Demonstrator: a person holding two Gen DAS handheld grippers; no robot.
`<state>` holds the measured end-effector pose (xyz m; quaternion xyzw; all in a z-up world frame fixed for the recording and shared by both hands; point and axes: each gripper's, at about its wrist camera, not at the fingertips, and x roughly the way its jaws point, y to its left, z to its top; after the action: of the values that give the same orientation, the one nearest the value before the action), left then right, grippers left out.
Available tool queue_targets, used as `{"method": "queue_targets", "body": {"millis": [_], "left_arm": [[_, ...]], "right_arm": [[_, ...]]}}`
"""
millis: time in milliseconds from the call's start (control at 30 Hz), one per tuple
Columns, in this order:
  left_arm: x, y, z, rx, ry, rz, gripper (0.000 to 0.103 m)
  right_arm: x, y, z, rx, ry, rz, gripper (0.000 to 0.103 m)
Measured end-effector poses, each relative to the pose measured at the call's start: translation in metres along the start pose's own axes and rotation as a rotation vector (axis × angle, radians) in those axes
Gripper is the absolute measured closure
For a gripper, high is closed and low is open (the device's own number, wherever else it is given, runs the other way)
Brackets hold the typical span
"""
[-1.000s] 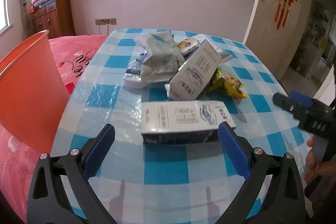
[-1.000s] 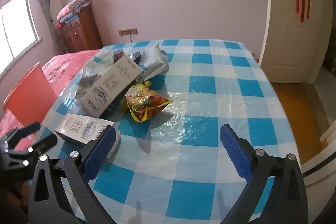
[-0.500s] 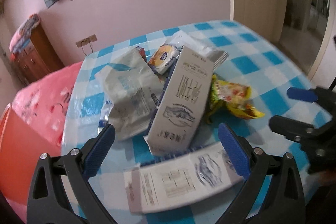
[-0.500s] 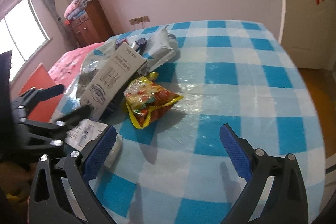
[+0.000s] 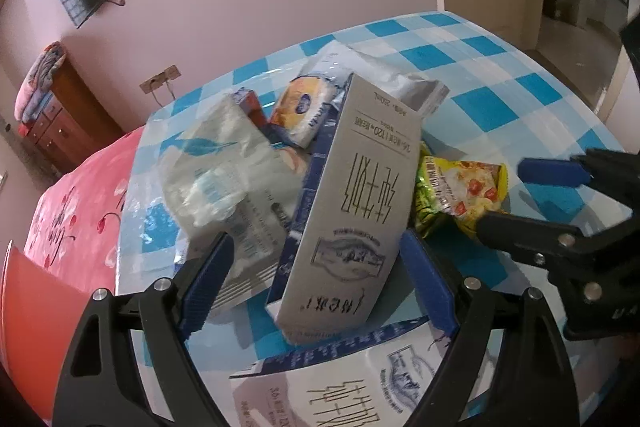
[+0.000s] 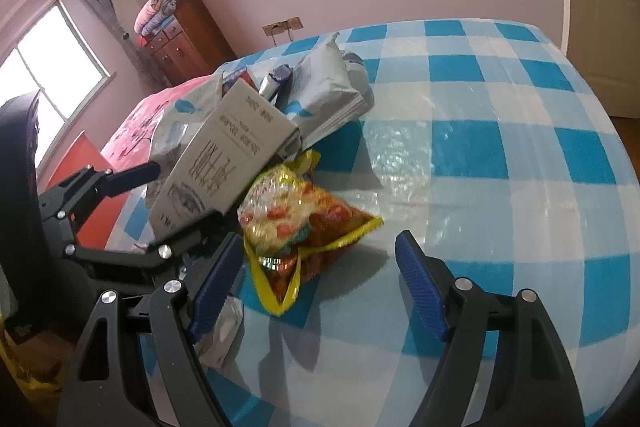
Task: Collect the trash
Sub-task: 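Grasp the white milk carton with the left tool while the right tool grasps the yellow snack bag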
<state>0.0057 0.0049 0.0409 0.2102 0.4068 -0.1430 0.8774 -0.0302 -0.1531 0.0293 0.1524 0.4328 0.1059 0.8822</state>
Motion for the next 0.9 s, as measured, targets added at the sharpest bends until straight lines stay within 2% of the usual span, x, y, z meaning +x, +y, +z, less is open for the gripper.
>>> {"method": "queue_targets", "body": {"millis": [133,233,267,433,700,867,900], "left_arm": [[0.009,-0.005,0.000,0.019,0.024,0.004,0.020],[0.012,-0.006,0.001,0.009,0.024,0.019,0.030],[0.012,-0.005,0.002,0.000,0.021,0.019,0.039],[0.006,0.002,0.004,-0.056,0.009,0.000,0.040],[-0.028,0.028,-0.001,-0.170,-0.063,-0.028,0.041],[-0.054,0.043,-0.012,-0.245,-0.105,-0.049,0.041],[-0.057,0.045,-0.014,-0.256,-0.110,-0.052,0.041]], "right_arm": [[0.006,-0.002,0.008,-0.031,0.008,-0.013,0.018],[0.008,-0.005,0.010,-0.029,0.015,-0.007,0.016],[0.008,-0.005,0.011,-0.030,0.016,-0.006,0.016],[0.008,0.002,0.012,-0.064,0.016,0.018,0.016],[0.016,0.009,0.018,-0.103,0.027,0.058,0.016],[0.021,0.015,0.018,-0.143,0.031,0.049,0.016],[0.023,0.018,0.018,-0.160,0.036,0.041,0.020]]}}
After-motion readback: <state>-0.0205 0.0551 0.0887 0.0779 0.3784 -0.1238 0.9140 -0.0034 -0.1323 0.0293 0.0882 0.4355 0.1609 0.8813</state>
